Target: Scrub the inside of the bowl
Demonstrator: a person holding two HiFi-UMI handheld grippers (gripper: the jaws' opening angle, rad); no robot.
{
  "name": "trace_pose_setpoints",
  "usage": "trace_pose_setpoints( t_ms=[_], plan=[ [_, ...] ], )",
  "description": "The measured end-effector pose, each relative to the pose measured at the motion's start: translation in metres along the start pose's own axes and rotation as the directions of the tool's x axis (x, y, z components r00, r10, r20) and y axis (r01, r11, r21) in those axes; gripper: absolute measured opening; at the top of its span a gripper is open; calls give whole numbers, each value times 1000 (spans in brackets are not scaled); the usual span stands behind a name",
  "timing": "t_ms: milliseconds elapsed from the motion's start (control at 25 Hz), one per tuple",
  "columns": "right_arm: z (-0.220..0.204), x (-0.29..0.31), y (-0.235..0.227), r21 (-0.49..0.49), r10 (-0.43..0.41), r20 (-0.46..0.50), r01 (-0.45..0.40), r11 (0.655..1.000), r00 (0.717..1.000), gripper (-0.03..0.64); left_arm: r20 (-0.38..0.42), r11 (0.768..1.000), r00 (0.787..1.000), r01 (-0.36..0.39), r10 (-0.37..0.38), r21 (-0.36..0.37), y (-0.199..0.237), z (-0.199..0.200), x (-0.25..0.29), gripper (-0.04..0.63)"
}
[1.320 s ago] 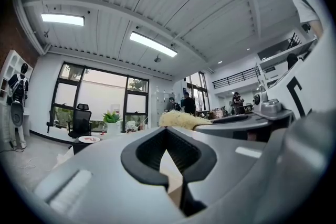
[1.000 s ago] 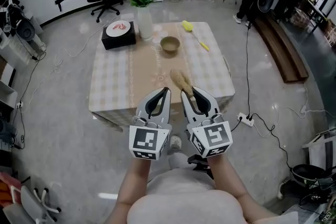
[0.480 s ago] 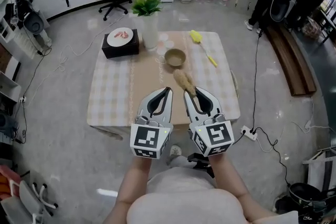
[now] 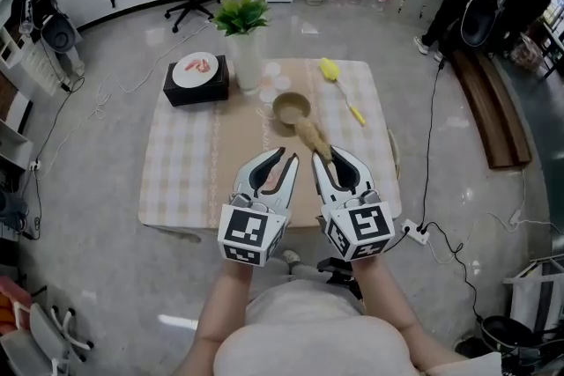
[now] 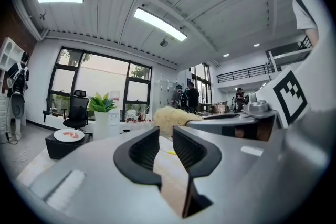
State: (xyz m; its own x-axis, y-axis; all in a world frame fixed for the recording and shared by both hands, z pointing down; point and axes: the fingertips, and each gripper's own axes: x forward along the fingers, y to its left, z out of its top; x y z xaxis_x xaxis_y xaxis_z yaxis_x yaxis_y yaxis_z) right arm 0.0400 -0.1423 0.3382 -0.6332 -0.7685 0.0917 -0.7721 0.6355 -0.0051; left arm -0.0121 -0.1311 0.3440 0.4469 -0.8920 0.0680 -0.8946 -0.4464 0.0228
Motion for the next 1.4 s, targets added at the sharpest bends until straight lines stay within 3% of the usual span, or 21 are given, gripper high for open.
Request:
trace_pose_setpoints(
  t_ms=[280, 480, 760, 1080, 1400],
  plan=[
    [-7, 14, -19, 22, -17, -20, 17, 1000, 1000, 87, -32, 999, 999, 35, -36, -25, 13, -9, 19, 155],
    [-10, 32, -30, 41, -26, -26, 27, 999, 999, 89, -73, 992, 990, 123, -122, 2, 24, -17, 38, 284],
    [-17, 62, -45, 59, -37, -48, 39, 997, 998, 89, -158, 977, 965, 213, -208, 15, 46, -32, 65, 283],
    [-29, 91, -64, 81, -42, -96, 49, 995, 995, 89, -194, 941, 924, 338, -329, 10, 63, -49, 98, 385],
    [-48, 118, -80, 87, -46, -155, 60, 994, 987, 89, -240, 942, 915, 336, -325, 3, 96, -83, 133, 390]
  ],
)
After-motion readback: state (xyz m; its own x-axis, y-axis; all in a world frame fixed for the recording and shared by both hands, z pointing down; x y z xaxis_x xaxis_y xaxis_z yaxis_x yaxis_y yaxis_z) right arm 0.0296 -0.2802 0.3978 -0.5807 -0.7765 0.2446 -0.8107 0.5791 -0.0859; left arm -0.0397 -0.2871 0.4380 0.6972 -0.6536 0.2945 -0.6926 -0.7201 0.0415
